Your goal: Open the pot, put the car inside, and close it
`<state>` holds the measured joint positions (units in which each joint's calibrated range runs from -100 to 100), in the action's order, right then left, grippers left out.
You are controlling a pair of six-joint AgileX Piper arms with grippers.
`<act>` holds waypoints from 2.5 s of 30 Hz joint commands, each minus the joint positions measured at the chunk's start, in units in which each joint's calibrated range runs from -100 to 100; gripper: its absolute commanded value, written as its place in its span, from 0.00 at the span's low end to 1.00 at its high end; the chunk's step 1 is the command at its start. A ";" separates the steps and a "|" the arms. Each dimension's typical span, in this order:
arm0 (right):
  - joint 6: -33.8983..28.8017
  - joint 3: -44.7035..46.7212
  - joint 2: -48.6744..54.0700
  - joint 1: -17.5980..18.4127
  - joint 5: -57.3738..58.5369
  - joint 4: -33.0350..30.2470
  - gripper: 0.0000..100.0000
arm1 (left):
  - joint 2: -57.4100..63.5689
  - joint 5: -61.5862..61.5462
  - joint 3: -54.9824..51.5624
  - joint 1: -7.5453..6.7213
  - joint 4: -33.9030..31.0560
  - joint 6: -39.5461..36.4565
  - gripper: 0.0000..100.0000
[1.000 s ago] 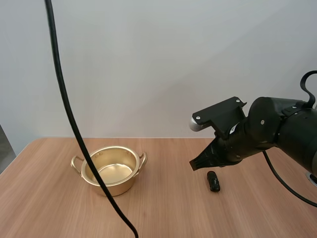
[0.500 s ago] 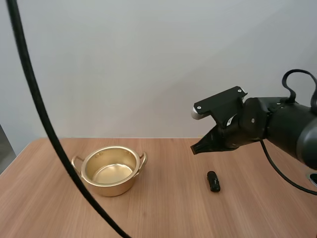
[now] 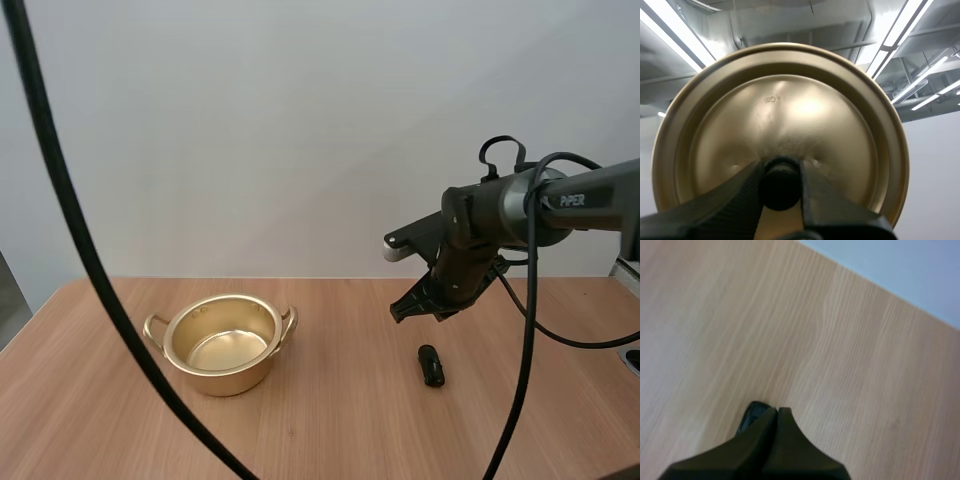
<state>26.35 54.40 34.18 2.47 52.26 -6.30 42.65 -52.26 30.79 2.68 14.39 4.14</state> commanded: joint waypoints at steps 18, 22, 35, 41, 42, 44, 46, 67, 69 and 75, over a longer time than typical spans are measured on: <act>3.08 -5.95 -25.18 -5.22 14.15 5.52 0.77 | 0.03 -3.52 -0.08 -0.03 -0.53 1.76 0.00; 3.08 -5.95 -25.18 -5.22 13.94 5.78 0.90 | -0.67 -4.78 -0.08 -0.03 -0.53 1.76 0.00; 10.47 -5.95 -25.31 -5.22 12.98 16.76 0.90 | -1.91 -7.00 -0.08 -0.03 -0.41 1.76 0.00; 10.47 -5.95 -25.42 -5.22 10.24 15.88 0.90 | -1.91 -6.81 -0.08 -0.03 -0.41 1.76 0.00; 10.47 -5.95 -25.42 -5.22 10.08 15.83 0.90 | -1.91 -6.81 -0.08 -0.03 -0.41 1.76 0.00; 10.47 -5.95 -25.42 -5.22 9.20 15.70 0.90 | -1.91 -6.81 -0.08 -0.03 -0.41 1.76 0.00; 10.47 -5.95 -25.42 -5.22 8.44 15.70 0.90 | -1.91 -6.81 -0.08 -0.03 -0.41 1.76 0.00; 10.91 -5.95 -31.02 -5.22 4.65 14.14 0.89 | -1.91 -6.81 -0.08 -0.03 -0.41 1.76 0.00; 11.01 -5.95 -31.02 -5.22 4.32 14.14 0.86 | -1.91 -6.81 -0.08 -0.03 -0.41 1.76 0.00; 11.71 -5.95 -31.02 -5.22 3.94 14.14 0.83 | -1.91 -6.48 -0.08 -0.03 -0.41 1.90 0.00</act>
<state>38.07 48.40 3.22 -2.74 56.15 7.79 40.79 -59.07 30.79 2.68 13.99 6.03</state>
